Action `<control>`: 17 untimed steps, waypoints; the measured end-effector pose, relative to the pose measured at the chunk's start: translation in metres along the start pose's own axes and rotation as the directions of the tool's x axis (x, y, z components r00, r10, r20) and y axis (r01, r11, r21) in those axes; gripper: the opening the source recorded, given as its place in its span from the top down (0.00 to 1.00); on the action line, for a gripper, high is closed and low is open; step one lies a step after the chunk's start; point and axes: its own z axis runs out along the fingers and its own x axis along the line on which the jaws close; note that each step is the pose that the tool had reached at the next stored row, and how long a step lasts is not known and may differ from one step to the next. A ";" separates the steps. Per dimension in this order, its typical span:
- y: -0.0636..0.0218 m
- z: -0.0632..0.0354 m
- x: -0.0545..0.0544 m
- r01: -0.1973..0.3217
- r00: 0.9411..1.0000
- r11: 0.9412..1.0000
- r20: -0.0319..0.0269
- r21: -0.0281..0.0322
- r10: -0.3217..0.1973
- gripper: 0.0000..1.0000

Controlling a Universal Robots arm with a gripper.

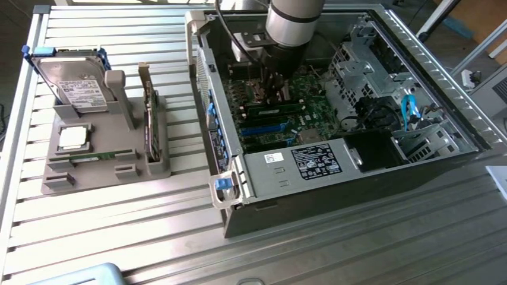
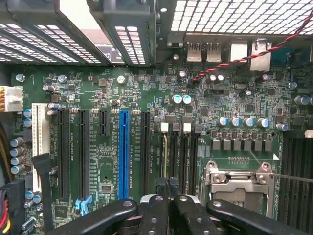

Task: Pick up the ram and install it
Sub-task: 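Press down the ram until it locks into place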

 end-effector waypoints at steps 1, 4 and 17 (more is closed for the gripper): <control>0.0004 0.0010 0.000 0.000 1.000 1.000 0.000 0.000 0.000 0.89; 0.0013 0.0039 0.000 0.000 1.000 1.000 0.000 -0.001 0.000 0.89; 0.0006 -0.0399 0.000 0.000 1.000 1.000 -0.008 0.001 0.000 0.89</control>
